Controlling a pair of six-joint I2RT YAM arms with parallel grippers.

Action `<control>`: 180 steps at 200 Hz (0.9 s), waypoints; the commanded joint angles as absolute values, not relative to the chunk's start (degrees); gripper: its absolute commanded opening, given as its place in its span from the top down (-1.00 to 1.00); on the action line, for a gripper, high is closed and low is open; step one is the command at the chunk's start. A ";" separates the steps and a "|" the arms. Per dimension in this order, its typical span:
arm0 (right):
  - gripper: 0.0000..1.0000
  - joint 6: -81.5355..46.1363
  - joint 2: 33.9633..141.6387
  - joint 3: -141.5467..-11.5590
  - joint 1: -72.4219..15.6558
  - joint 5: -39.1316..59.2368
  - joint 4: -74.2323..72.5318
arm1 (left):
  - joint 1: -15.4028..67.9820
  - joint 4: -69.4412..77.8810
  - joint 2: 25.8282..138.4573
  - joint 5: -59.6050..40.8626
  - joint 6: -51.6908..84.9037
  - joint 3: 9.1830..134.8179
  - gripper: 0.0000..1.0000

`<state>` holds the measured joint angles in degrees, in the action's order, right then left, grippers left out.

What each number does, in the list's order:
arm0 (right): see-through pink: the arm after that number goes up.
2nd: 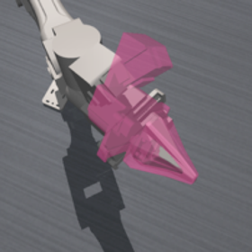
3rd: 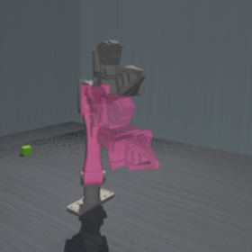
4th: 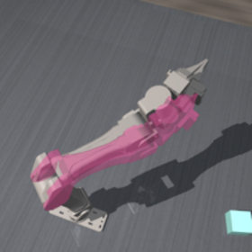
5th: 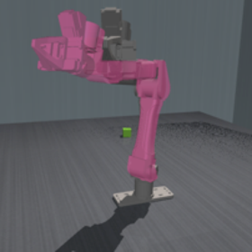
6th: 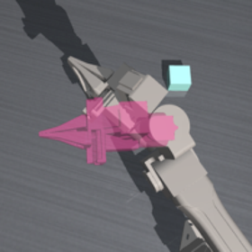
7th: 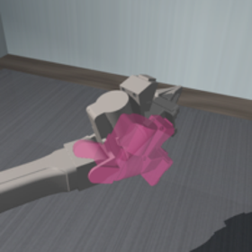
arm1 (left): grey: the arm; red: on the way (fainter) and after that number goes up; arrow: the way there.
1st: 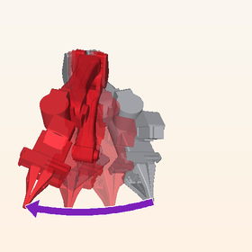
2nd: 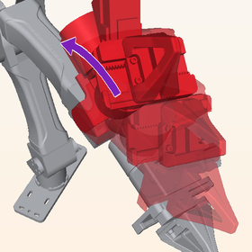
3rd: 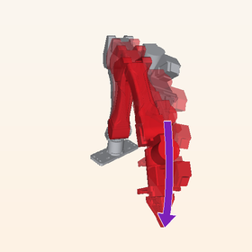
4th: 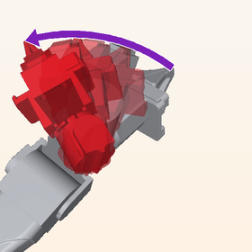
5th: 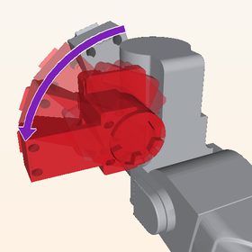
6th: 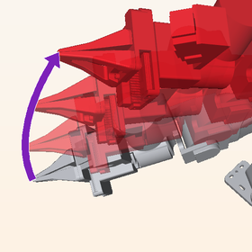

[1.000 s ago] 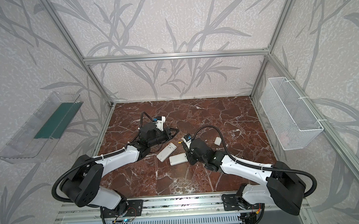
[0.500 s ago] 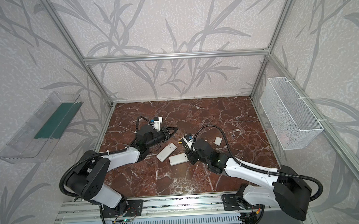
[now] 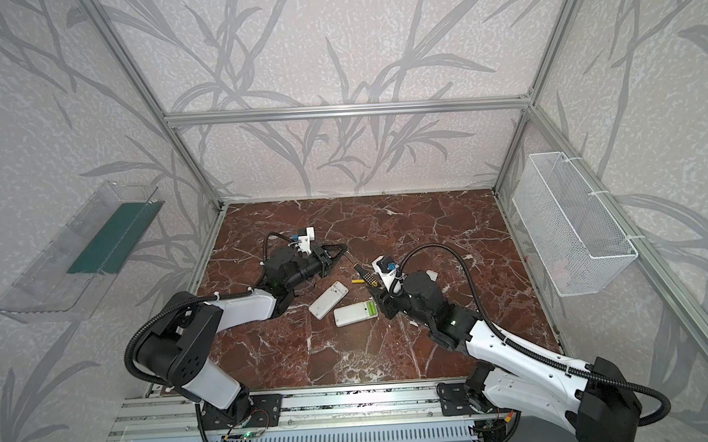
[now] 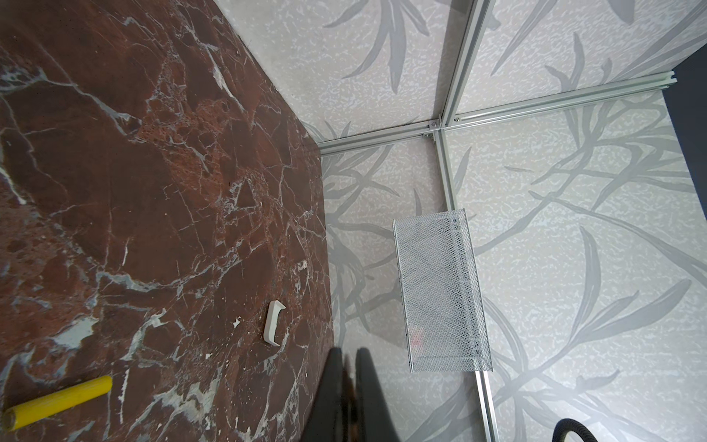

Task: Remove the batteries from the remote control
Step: 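Lift the screwdriver with the right gripper, tip pointing down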

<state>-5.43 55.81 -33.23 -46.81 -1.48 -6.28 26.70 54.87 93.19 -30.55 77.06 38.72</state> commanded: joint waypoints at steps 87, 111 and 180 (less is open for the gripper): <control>0.14 -4.25 61.33 -32.60 -45.36 0.29 -14.61 | 26.30 61.08 92.00 -33.55 83.85 38.58 1.00; 0.14 -4.09 61.32 -32.45 -44.67 0.00 -14.27 | 26.36 61.11 91.98 -33.73 83.85 38.65 1.00; 0.17 -4.31 62.33 -32.66 -44.30 1.10 -15.36 | 26.36 61.69 92.38 -34.12 83.93 38.85 1.00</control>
